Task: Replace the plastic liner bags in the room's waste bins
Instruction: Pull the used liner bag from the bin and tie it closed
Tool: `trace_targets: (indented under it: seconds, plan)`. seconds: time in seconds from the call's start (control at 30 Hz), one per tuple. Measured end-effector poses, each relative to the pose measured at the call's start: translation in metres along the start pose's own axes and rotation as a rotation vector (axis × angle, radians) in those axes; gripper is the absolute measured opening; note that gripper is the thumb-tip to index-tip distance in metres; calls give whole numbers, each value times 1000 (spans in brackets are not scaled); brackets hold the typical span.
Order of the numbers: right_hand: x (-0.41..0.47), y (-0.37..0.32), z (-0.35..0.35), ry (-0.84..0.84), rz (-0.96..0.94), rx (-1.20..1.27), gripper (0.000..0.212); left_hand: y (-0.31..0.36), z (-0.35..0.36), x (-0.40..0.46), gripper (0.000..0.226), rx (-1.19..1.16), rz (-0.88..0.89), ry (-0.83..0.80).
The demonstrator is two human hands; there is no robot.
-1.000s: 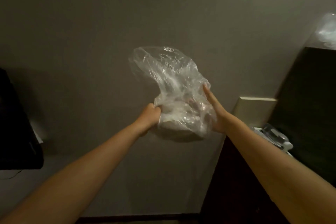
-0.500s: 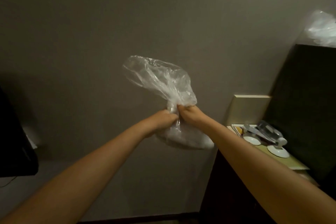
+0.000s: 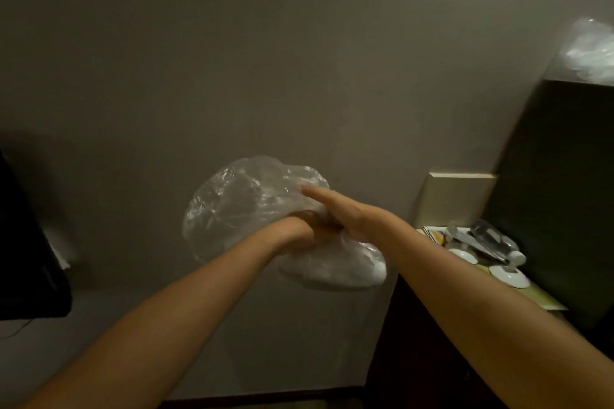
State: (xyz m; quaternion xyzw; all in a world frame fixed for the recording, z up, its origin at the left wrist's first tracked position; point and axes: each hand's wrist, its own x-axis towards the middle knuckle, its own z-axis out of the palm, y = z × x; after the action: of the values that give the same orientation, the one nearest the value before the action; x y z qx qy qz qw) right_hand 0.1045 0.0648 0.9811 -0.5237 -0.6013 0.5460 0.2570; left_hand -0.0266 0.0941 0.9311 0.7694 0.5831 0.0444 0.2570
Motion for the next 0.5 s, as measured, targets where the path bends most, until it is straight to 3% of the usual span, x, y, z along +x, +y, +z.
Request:
trace_targets:
  seconds: [0.07, 0.17, 0.33, 0.4, 0.5]
  plan:
    - [-2, 3, -8, -116, -18, 59, 75, 2, 0, 0, 63, -75, 35, 62]
    - [-5, 10, -22, -274, -28, 115, 68, 7, -5, -8, 41, 28, 116, 62]
    - [-11, 14, -44, -453, -38, 200, 57, 16, -17, -28, 28, -16, 160, 93]
    - [-11, 9, -38, -417, -13, 55, 68, 18, -18, -25, 35, 46, 158, 64]
    - [-7, -3, -18, -197, 61, -176, 74, 20, -16, -29, 45, 134, 119, -26]
